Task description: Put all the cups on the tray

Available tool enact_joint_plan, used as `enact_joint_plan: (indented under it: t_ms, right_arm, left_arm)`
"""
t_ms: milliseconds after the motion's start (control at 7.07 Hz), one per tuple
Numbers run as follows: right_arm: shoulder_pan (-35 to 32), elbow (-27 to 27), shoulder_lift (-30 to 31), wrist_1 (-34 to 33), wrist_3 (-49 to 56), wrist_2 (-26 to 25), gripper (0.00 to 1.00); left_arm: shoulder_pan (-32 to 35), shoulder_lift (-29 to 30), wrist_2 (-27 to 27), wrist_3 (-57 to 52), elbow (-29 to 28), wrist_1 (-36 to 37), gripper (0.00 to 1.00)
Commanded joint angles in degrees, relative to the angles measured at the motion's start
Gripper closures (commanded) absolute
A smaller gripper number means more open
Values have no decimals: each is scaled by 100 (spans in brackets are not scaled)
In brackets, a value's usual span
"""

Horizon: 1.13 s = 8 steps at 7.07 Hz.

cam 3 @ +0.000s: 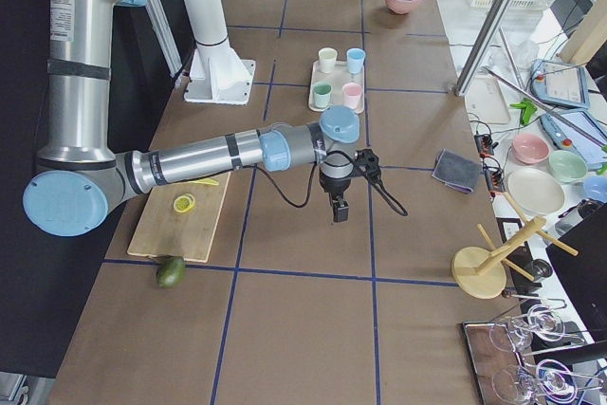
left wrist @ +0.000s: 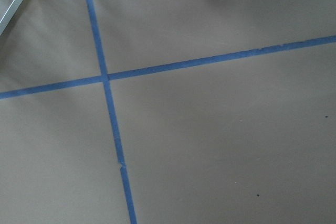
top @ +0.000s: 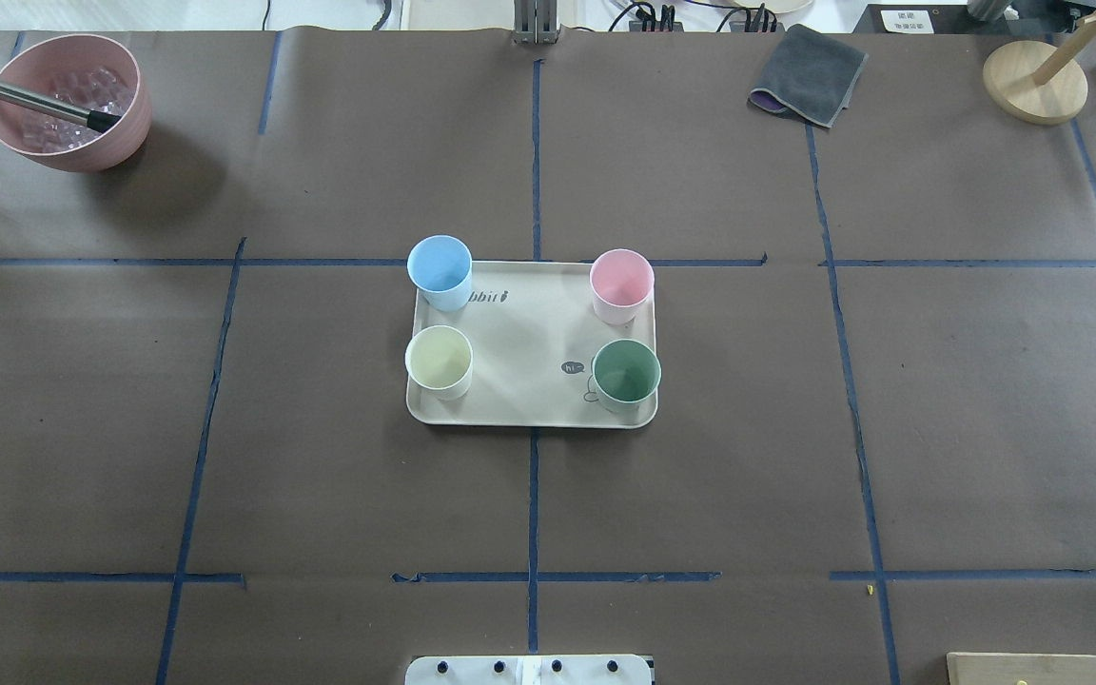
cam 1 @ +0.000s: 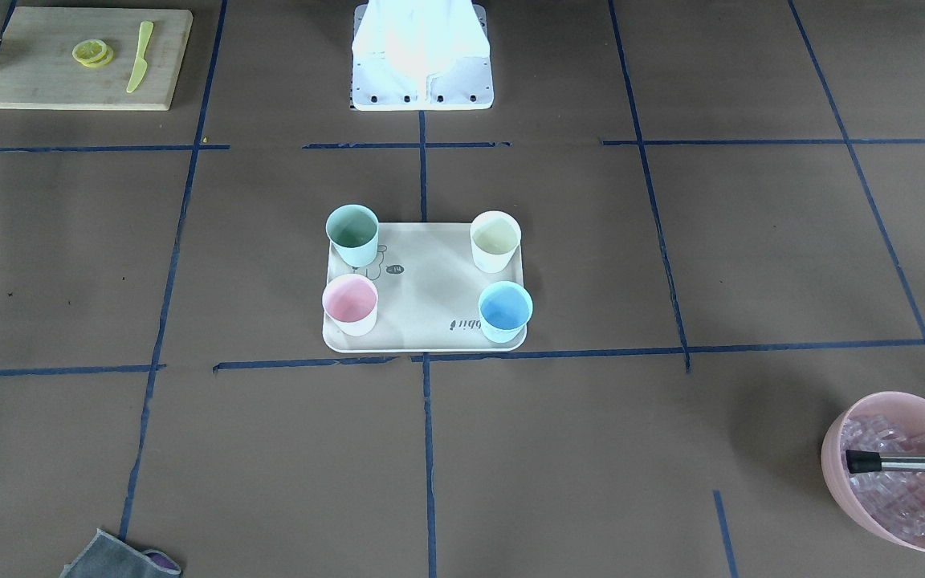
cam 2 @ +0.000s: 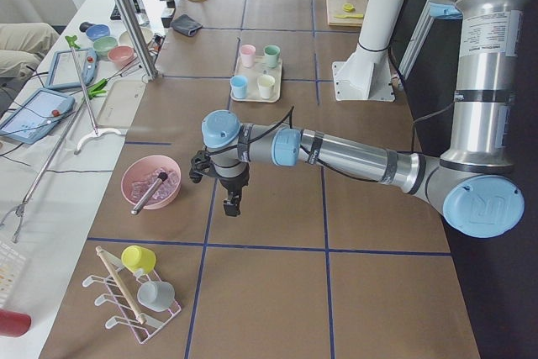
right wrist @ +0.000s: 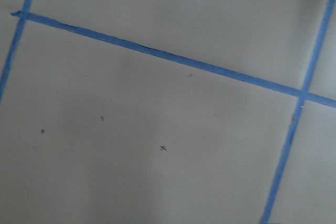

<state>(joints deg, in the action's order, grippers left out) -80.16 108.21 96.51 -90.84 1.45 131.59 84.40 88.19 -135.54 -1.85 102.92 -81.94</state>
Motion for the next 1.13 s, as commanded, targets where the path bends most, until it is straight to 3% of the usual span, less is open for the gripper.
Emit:
enact_joint_plan:
  t_ms: [0,283,990]
  right_arm:
    - [-1023,-186,61,-921,933,209,1]
    - [-1212,-248,410,-1076,1059,130,1]
    - [-1213,-512,404,-1041,1076,280,1]
  left_arm:
    - [399,-275,-17,-533,26,28,0]
    - [577,-723,-25,-501,-25,-6,0]
    - [578,-698,80,-509,-106,2,0]
